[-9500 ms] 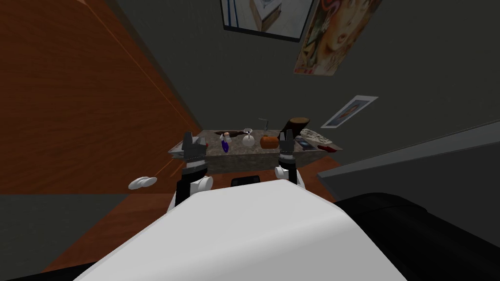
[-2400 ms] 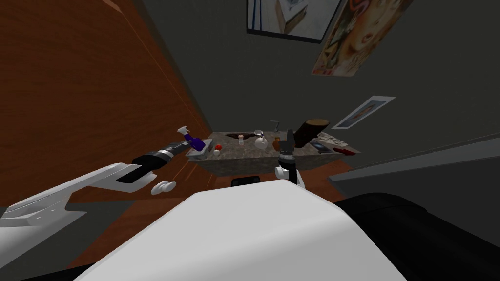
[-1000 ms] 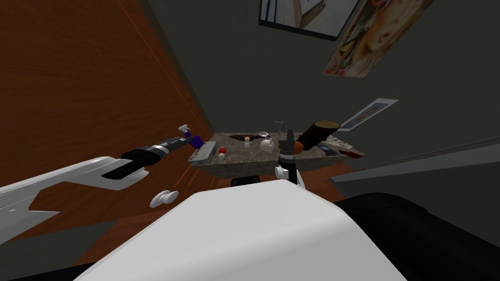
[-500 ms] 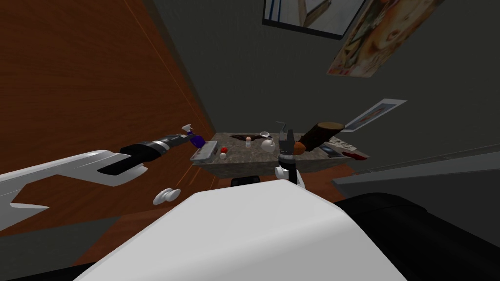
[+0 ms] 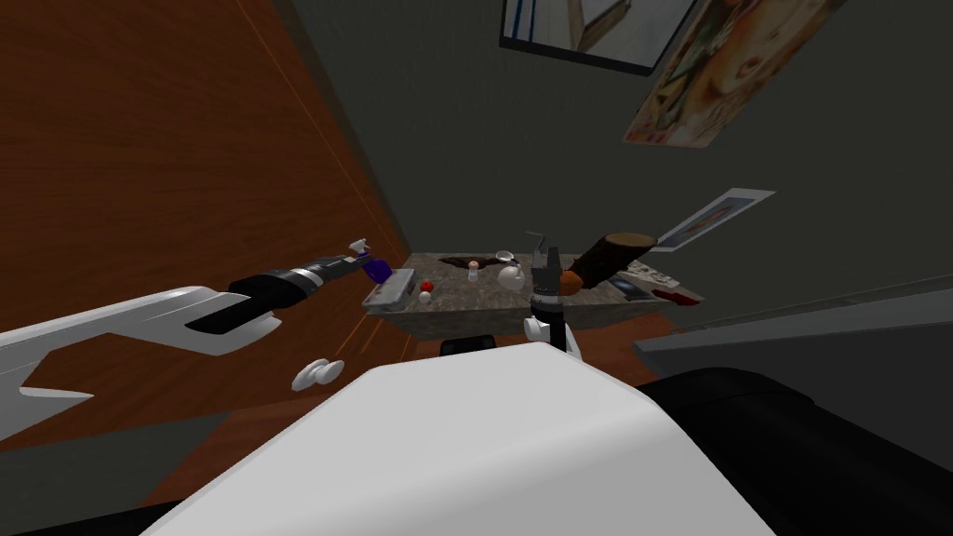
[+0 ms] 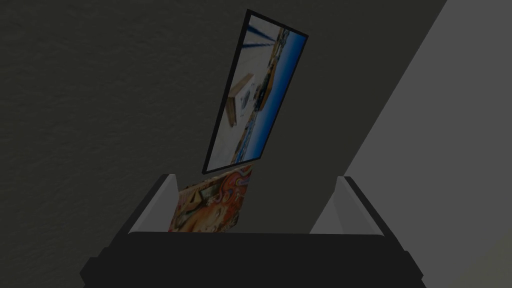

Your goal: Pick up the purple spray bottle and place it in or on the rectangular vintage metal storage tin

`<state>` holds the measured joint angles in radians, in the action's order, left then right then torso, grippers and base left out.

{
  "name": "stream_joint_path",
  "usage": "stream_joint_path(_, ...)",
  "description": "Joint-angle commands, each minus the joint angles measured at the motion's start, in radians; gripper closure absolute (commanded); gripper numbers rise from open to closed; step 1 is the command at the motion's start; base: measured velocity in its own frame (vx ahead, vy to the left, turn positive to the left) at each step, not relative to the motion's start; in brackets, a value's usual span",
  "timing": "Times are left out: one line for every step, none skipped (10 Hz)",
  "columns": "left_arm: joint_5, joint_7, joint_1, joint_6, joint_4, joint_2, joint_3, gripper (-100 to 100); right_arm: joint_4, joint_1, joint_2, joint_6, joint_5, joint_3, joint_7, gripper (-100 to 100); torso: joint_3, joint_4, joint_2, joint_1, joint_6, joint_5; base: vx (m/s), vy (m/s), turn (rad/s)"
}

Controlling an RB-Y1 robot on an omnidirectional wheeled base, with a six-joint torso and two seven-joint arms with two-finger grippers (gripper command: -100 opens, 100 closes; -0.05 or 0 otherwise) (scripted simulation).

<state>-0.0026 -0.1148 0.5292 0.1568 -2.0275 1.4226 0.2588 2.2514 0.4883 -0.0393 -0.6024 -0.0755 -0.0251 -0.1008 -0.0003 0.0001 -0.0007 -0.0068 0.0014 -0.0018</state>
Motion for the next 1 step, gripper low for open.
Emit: stream_joint_path(0.000,0.000,0.000,0.000,0.000,0.000,0.000,0,0.000,0.000,0.000,0.000,0.000,0.000,0.000,0,0.000,0.000,0.000,0.000,0.000,0.000,0.000,0.000,0.000)
